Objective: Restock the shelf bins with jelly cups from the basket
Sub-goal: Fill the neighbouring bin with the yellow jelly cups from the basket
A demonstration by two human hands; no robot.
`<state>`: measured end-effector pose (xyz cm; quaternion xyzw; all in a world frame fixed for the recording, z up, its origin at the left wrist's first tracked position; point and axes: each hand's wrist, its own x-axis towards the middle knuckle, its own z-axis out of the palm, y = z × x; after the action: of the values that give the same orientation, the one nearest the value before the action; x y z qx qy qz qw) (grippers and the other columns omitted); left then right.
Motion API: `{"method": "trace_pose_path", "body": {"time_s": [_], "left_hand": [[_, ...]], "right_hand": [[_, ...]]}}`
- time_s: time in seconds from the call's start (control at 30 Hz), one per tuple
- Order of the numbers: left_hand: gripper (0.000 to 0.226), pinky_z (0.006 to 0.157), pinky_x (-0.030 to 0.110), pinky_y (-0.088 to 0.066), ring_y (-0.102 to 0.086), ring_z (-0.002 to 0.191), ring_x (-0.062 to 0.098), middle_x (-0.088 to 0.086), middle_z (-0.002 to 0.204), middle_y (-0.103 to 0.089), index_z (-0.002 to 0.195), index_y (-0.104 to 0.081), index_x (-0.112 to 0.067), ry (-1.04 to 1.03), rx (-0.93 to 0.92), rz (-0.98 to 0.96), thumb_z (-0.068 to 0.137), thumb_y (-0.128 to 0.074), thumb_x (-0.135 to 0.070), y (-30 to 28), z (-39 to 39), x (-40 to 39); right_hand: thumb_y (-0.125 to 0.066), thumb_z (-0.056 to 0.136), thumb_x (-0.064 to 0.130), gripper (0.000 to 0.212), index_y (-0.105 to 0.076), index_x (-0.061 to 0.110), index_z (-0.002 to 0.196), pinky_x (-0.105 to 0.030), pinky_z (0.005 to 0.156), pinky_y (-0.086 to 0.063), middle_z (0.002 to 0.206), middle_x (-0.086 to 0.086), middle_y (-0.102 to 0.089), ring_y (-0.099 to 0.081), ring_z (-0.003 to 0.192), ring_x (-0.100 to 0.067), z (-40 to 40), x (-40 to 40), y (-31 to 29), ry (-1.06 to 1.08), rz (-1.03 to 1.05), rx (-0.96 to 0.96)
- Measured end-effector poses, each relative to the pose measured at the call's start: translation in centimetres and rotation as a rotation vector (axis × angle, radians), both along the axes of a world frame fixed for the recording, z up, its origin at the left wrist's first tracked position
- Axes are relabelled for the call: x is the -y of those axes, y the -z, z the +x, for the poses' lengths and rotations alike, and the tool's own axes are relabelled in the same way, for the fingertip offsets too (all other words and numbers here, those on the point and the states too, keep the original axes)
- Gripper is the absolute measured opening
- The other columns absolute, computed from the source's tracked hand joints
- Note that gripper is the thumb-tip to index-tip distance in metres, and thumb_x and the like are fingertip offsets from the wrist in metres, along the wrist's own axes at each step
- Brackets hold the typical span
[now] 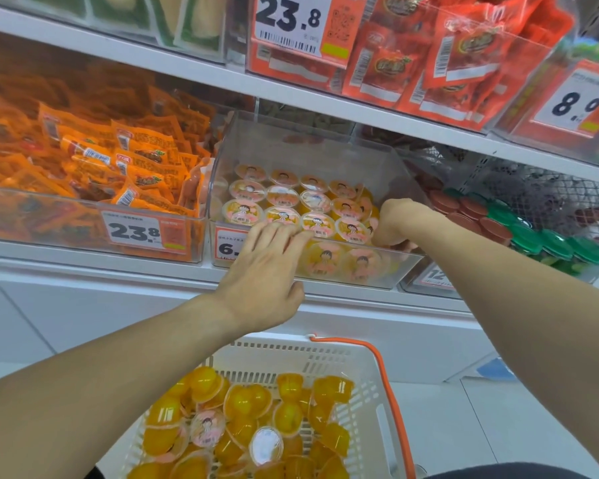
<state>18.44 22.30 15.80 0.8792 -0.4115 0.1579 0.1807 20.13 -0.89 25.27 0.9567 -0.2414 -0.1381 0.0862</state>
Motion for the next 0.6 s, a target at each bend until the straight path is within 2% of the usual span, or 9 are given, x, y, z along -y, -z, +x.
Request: {"method": "trace_pose_path", "body": {"time_s": [0.13, 0.2, 0.23, 0.3, 0.37, 0.4, 0.47, 0.53, 0.6], "left_hand": [[0.069, 0.117, 0.037, -0.007, -0.037, 0.13, 0.027, 0.006, 0.137, -0.046, 0.144, -0.04, -0.014, 0.006, 0.025, -0.005, 0.079, -0.055, -0.032, 0.1, 0.0, 0.0], [0.068, 0.117, 0.035, -0.006, -0.037, 0.13, 0.027, 0.006, 0.137, -0.047, 0.143, -0.041, -0.014, 0.019, 0.026, -0.013, 0.079, -0.055, -0.031, 0.0, 0.1, -0.1], [0.069, 0.117, 0.035, -0.005, -0.036, 0.132, 0.027, 0.006, 0.139, -0.046, 0.144, -0.04, -0.014, 0.028, 0.02, -0.013, 0.079, -0.055, -0.031, 0.0, 0.1, -0.2], [0.069, 0.119, 0.036, -0.005, -0.031, 0.137, 0.027, 0.007, 0.143, -0.042, 0.146, -0.038, -0.013, 0.05, 0.002, -0.039, 0.08, -0.053, -0.03, 0.1, 0.0, -0.5], [0.062, 0.117, 0.04, -0.018, -0.032, 0.136, 0.03, 0.011, 0.14, -0.044, 0.14, -0.045, -0.009, 0.058, -0.015, -0.128, 0.08, -0.055, -0.021, -0.2, -0.5, -0.7], [0.053, 0.112, 0.041, -0.028, -0.038, 0.129, 0.031, 0.013, 0.133, -0.049, 0.131, -0.053, -0.006, 0.076, 0.02, -0.195, 0.079, -0.057, -0.014, -0.4, -0.9, -0.8], [0.028, 0.088, 0.04, -0.043, -0.051, 0.104, 0.03, 0.011, 0.107, -0.059, 0.106, -0.062, -0.005, 0.14, 0.083, -0.285, 0.079, -0.055, -0.006, -0.5, -1.5, -0.9], [0.016, 0.07, 0.037, -0.044, -0.056, 0.083, 0.027, 0.005, 0.088, -0.062, 0.092, -0.061, -0.009, 0.2, -0.003, -0.248, 0.081, -0.05, -0.01, 0.2, -2.5, -1.1], [0.014, 0.064, 0.034, -0.045, -0.06, 0.078, 0.025, 0.0, 0.085, -0.066, 0.091, -0.059, -0.014, 0.174, -0.204, -0.059, 0.084, -0.047, -0.016, 2.5, -3.6, -1.1]], "right_hand": [[-0.058, 0.086, 0.016, 0.014, -0.051, 0.008, 0.076, -0.033, 0.065, -0.053, 0.078, -0.009, -0.058, -0.06, 0.063, -0.025, -0.5, -0.1, 0.1, -0.003, -0.019, 0.03], [-0.058, 0.086, 0.013, 0.007, -0.056, 0.006, 0.085, -0.034, 0.065, -0.048, 0.082, -0.009, -0.057, -0.061, 0.07, -0.029, -1.3, -0.4, -0.3, -0.036, -0.068, 0.093], [-0.059, 0.086, 0.014, 0.009, -0.058, 0.007, 0.091, -0.035, 0.066, -0.047, 0.087, -0.01, -0.059, -0.062, 0.077, -0.032, -1.7, -0.6, -0.4, -0.069, -0.099, 0.174], [-0.059, 0.087, 0.021, 0.014, -0.062, 0.009, 0.094, -0.037, 0.069, -0.049, 0.093, -0.015, -0.066, -0.065, 0.085, -0.038, -2.9, -1.2, -0.4, -0.166, -0.108, 0.488], [-0.057, 0.088, 0.032, 0.018, -0.062, 0.016, 0.081, -0.038, 0.068, -0.052, 0.077, -0.007, -0.068, -0.064, 0.075, -0.036, -4.7, -2.5, 0.4, -0.245, 0.026, 0.904], [-0.057, 0.089, 0.034, 0.021, -0.058, 0.018, 0.075, -0.036, 0.064, -0.049, 0.065, 0.001, -0.063, -0.061, 0.066, -0.029, -5.7, -3.3, 1.2, -0.278, 0.148, 1.094], [-0.058, 0.092, 0.027, 0.027, -0.049, 0.02, 0.068, -0.031, 0.056, -0.039, 0.052, 0.01, -0.046, -0.047, 0.052, -0.015, -8.0, -5.1, 4.0, -0.271, 0.422, 1.359], [-0.055, 0.096, 0.023, 0.033, -0.045, 0.018, 0.065, -0.031, 0.056, -0.031, 0.051, 0.009, -0.042, -0.04, 0.051, -0.008, -10.2, -7.0, 8.7, -0.125, 0.678, 1.392], [-0.053, 0.099, 0.025, 0.036, -0.046, 0.015, 0.065, -0.032, 0.056, -0.034, 0.053, 0.007, -0.045, -0.043, 0.053, -0.007, -12.3, -8.5, 14.8, 0.024, 0.844, 1.239]]}}
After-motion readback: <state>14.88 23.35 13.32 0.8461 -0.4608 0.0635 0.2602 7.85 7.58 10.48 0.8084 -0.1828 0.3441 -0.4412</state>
